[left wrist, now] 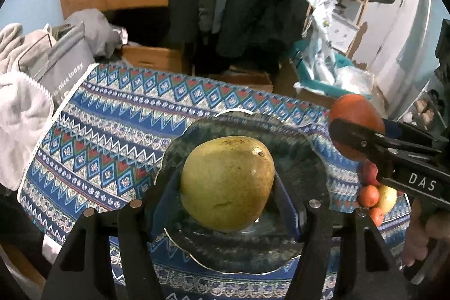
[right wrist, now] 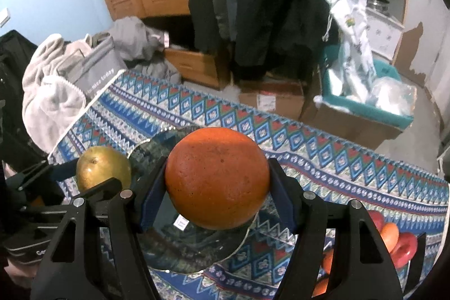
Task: Organize fruits
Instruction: 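Lower the pear onto the glass plate with the left tool while the right tool releases the orange there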
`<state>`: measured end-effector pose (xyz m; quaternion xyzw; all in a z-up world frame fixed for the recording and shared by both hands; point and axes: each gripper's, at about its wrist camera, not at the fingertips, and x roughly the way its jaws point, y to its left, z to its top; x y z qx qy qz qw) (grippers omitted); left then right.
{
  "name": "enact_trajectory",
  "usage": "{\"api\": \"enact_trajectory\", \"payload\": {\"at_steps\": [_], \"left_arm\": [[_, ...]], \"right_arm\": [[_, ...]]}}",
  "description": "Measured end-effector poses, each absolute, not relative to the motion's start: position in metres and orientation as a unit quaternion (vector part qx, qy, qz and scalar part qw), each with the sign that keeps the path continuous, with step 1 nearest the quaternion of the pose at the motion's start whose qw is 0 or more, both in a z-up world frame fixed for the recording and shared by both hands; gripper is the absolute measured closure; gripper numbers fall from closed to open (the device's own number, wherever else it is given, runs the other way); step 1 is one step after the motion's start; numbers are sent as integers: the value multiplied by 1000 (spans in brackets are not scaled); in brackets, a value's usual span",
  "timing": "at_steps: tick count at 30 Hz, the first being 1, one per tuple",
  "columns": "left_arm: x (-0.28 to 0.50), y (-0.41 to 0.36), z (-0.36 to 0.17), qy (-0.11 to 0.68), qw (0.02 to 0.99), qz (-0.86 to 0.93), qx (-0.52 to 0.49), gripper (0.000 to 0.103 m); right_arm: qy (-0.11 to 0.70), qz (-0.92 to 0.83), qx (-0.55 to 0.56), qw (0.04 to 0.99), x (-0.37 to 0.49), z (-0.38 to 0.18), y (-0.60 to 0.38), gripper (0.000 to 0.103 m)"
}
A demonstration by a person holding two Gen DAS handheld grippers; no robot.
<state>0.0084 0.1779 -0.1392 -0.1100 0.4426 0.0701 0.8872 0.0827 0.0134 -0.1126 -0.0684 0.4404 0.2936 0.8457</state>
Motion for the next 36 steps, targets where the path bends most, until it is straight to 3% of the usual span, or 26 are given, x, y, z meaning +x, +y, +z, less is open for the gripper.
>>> {"api": "enact_trajectory", "payload": {"at_steps": [17,36], "left_arm": [[19,184,-189,510,847,79,-124,35],[21,184,-215,553,819,84,-124,36]], "right_arm": [[506,301,-96,802,88,-171,33,34],[551,296,-85,776,94,-199,26,34]]}}
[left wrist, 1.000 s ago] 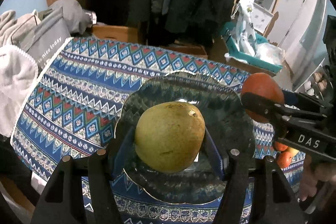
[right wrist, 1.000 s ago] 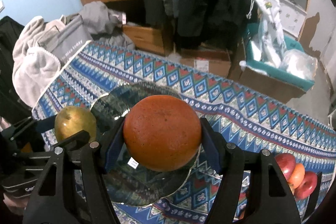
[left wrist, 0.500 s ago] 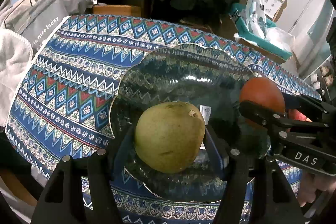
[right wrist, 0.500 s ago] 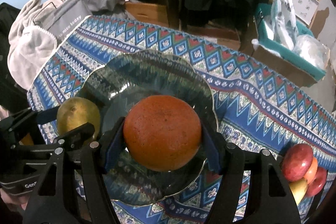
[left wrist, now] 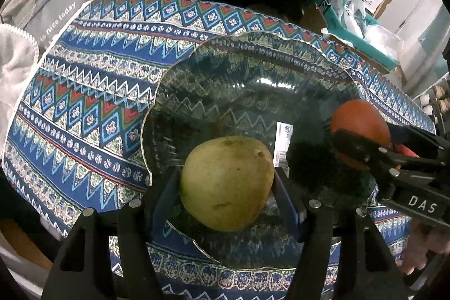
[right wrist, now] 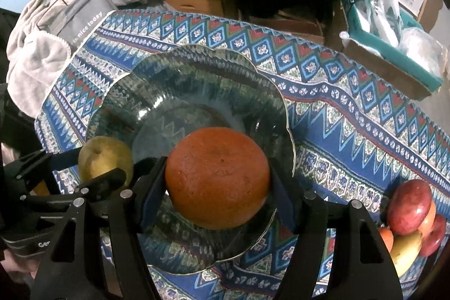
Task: Organize fruits
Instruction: 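Lower the pear onto the glass plate with the left tool while the right tool releases the orange there, then withdraw both open tools from the plate back toward the fruit cluster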
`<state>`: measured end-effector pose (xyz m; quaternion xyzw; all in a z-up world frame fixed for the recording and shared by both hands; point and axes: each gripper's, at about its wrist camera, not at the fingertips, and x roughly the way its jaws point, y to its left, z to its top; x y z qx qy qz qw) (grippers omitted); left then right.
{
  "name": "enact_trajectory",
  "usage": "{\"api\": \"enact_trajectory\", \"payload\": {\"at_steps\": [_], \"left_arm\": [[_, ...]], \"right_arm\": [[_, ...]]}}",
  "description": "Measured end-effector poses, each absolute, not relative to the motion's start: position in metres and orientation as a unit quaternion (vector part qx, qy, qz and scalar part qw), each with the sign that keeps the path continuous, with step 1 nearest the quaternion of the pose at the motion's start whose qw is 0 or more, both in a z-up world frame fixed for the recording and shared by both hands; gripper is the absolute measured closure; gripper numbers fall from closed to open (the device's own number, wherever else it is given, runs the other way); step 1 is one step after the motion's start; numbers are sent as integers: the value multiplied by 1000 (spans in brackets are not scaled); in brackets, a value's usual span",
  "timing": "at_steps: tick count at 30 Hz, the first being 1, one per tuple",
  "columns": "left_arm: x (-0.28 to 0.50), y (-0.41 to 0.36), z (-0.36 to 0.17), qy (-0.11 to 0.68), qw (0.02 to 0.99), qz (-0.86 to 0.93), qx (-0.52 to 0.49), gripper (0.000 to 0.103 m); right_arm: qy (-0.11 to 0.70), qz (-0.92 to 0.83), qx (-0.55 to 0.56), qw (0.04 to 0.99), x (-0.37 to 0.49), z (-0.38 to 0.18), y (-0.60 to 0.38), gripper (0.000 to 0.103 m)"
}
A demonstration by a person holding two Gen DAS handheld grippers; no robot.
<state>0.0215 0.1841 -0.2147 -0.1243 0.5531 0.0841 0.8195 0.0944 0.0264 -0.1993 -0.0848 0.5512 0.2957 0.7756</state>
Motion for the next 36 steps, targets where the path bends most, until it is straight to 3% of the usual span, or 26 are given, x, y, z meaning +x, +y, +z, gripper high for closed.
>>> {"api": "enact_trajectory", "payload": {"at_steps": [31,36], "left_arm": [[15,166,-179,521,845,73,-97,37],[15,151,-163,506,855,60,-91,31]], "right_arm": [[510,290,-70,807,88,-160,-5,31],[495,272,-67,823,83,-141,-25,31]]}}
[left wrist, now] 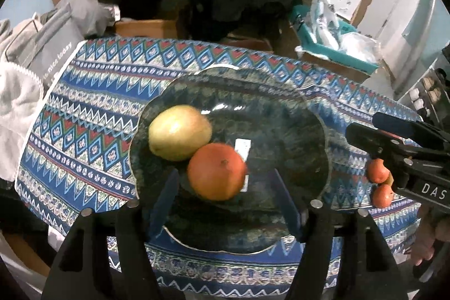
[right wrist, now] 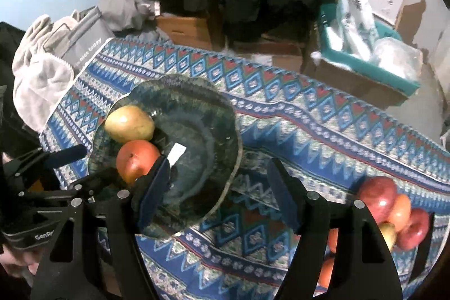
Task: Organize fruits
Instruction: 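Withdraw both open tools from the plate back toward the fruit cluster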
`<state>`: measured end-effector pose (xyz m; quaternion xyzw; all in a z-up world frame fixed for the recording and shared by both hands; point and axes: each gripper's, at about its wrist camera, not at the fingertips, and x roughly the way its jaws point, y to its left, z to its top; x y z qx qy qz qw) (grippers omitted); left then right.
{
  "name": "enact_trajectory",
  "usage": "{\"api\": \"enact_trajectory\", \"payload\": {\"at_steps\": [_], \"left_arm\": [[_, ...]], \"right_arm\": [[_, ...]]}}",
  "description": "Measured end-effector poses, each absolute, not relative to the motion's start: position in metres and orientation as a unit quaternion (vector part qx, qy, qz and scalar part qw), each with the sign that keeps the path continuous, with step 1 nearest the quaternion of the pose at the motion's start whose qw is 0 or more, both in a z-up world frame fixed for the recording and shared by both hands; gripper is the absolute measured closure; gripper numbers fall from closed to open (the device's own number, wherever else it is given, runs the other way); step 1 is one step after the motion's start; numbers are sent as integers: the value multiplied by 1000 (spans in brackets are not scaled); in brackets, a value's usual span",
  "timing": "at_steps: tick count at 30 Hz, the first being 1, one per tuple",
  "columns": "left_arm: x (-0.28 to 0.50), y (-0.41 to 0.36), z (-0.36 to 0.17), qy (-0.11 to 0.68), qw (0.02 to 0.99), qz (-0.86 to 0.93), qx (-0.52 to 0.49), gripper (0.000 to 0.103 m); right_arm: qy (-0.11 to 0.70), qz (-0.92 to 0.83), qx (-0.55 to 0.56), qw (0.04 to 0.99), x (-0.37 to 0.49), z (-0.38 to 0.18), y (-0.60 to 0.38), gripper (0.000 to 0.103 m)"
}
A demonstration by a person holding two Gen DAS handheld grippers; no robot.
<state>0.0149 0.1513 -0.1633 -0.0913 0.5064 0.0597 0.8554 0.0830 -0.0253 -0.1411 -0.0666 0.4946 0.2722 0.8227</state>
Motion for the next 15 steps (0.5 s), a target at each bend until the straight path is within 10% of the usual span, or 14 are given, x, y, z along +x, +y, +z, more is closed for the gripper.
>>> {"api": "enact_trajectory", "payload": {"at_steps": [15], "left_arm": [[17,95,-118,465,883,12,-64,23]], "right_arm": [[436,219,-55,871,59,-94,-98,30]]}}
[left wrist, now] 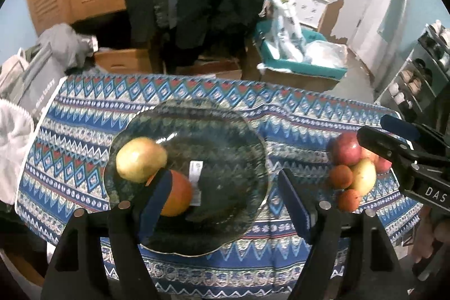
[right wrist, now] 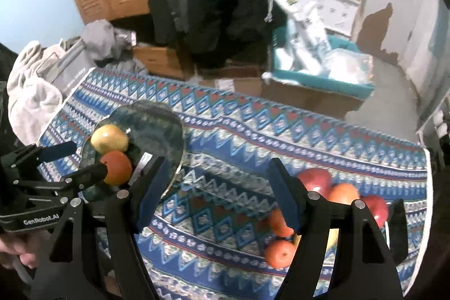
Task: Organize fruits
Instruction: 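Withdraw both open tools from the plate back toward the fruit cluster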
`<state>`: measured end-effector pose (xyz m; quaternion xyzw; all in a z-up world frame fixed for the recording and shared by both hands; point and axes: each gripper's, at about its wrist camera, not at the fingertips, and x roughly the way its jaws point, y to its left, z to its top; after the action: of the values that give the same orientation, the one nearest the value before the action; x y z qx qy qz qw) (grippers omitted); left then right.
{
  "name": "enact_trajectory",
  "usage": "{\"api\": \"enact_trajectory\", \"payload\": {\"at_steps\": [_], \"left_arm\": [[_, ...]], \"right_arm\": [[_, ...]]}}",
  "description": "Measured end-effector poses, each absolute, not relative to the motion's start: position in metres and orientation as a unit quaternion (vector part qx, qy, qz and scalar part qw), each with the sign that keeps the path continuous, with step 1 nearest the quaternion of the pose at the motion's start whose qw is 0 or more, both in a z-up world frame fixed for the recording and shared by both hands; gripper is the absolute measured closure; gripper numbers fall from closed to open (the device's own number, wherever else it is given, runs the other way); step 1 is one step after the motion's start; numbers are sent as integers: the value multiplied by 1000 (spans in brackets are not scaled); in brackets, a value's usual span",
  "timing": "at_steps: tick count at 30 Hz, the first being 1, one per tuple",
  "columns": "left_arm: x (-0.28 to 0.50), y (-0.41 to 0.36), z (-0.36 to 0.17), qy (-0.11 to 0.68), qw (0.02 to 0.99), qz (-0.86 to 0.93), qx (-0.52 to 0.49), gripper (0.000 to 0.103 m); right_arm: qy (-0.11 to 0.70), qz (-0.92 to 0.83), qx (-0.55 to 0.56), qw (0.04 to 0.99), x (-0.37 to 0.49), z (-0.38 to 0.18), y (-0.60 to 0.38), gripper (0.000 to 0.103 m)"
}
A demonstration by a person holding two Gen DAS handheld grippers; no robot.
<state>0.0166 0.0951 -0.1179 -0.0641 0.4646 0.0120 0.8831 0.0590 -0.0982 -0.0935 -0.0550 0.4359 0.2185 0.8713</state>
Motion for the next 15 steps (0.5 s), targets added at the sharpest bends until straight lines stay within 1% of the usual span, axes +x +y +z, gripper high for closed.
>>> {"api": "enact_trajectory", "payload": {"at_steps": [2,6,8,15], "left_arm": [[16,87,-111,457,888,7,-59,22],[16,71,-100,446,893,-5,-49,21],[16,62,-96,443,895,-12,-44,20],[18,39,-84,433,900,-31,-37,20]], "right_arm": [[426,212,-54,878,55,-87,-108,30],[408,196,-50,890,46,-77,-127,23],[402,191,-45,894,41,-73,-138,23],[388,171,-27,905,31,-65,-172,23]]}}
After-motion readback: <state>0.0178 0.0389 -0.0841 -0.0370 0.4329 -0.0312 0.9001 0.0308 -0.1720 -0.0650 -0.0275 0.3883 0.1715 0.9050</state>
